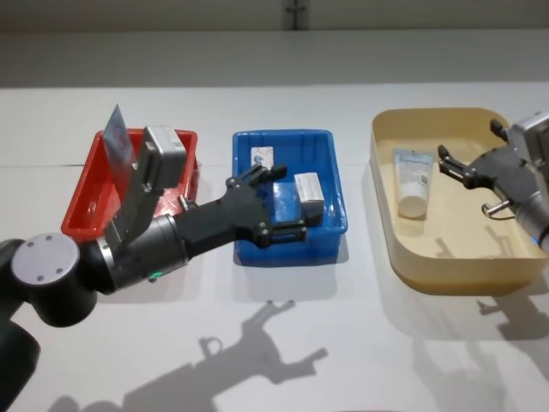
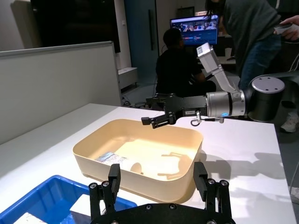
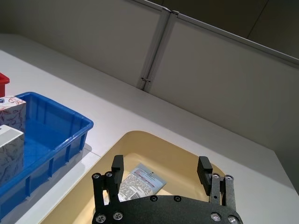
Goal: Bimanual collaborative sorting of washing and personal care products
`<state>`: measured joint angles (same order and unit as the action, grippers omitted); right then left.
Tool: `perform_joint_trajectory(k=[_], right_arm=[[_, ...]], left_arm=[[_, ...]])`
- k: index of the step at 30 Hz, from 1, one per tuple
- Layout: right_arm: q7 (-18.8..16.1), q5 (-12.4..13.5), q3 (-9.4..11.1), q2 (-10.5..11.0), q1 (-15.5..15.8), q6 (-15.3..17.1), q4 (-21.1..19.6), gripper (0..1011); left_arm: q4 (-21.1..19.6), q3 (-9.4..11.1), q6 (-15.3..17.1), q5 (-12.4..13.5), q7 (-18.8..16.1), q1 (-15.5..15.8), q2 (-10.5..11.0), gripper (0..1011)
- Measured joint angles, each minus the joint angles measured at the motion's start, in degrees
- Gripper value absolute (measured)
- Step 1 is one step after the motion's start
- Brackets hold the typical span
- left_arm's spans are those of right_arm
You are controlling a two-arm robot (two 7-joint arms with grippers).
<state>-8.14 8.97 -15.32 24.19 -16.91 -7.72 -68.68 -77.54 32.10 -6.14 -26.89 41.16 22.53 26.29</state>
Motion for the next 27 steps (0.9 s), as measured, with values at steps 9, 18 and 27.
perform_joint_trajectory(k=[9,18,27], right_arm=[[4.65,2.69,-5.06,4.97,2.65,0.43,-5.85,1001],[8.43,4.85,-9.13,8.96,4.73,0.73,-10.56,1001],[9.74,5.6,-10.54,10.4,5.46,0.86,-12.19,1001]], left_arm=[[-0.58,-1.06,-0.12,2.03,-7.0,-1.86,1.35,1001],[-1.14,-2.1,-0.26,4.03,-13.94,-3.64,2.7,1001],[-1.65,-3.0,-0.36,5.8,-20.2,-5.26,3.94,1001]])
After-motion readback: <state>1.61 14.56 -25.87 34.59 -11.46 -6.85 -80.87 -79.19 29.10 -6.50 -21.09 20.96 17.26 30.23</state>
